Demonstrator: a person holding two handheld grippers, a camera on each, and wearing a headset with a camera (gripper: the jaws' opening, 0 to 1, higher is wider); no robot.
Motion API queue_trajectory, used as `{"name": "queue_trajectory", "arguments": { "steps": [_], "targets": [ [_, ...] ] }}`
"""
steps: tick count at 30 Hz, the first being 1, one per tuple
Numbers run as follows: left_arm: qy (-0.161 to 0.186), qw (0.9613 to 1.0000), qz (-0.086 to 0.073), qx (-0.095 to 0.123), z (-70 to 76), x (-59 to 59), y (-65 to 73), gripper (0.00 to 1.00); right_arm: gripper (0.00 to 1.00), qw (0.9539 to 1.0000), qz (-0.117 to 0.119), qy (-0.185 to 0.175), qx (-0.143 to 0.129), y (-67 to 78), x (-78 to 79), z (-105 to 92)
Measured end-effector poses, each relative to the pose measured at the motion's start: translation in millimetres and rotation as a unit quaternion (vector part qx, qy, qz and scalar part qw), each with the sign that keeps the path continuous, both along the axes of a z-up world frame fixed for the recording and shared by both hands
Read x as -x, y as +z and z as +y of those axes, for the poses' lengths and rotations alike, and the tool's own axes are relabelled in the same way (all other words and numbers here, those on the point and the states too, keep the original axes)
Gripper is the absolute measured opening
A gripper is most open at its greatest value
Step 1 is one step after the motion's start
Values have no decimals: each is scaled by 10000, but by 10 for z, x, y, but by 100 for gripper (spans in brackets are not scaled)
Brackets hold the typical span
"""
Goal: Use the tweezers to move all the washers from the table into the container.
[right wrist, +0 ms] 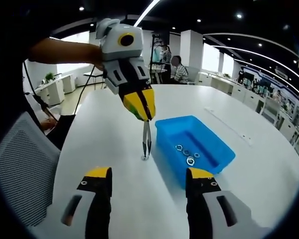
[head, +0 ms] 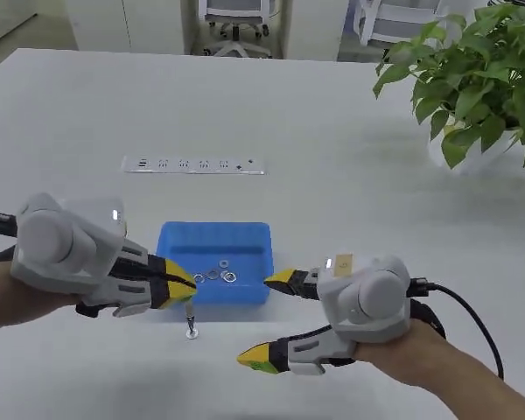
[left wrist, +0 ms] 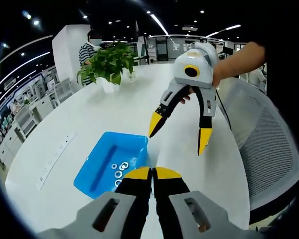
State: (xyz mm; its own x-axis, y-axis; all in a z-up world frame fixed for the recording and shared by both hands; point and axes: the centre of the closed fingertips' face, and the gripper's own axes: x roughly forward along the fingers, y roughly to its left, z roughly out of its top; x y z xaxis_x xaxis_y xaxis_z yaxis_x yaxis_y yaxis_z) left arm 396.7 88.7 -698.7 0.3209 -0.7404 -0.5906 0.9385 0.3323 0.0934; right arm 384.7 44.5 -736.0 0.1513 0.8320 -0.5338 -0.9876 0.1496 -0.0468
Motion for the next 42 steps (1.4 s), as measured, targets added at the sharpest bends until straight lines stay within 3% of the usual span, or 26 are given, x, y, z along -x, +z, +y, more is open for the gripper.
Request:
{"name": "queue_trajectory", "arguments": {
  "steps": [11, 19, 34, 42],
  "targets": [
    [-350, 9992, 208, -57, 16, 35, -35, 5, 41, 9989, -87, 457, -2, -70, -30, 246],
    [-487, 9984, 233, -158, 40, 24, -70, 5, 31, 9962, -262, 818, 111, -154, -34, 442],
    [-609, 9976, 294, -167, 27, 46, -82, 5, 20, 9921, -374, 1176, 229, -266, -75, 732],
    [-648, 9973, 319, -160, -4, 43, -85, 5, 15, 9909, -291, 1283, 271, -306, -82, 801]
  ]
}}
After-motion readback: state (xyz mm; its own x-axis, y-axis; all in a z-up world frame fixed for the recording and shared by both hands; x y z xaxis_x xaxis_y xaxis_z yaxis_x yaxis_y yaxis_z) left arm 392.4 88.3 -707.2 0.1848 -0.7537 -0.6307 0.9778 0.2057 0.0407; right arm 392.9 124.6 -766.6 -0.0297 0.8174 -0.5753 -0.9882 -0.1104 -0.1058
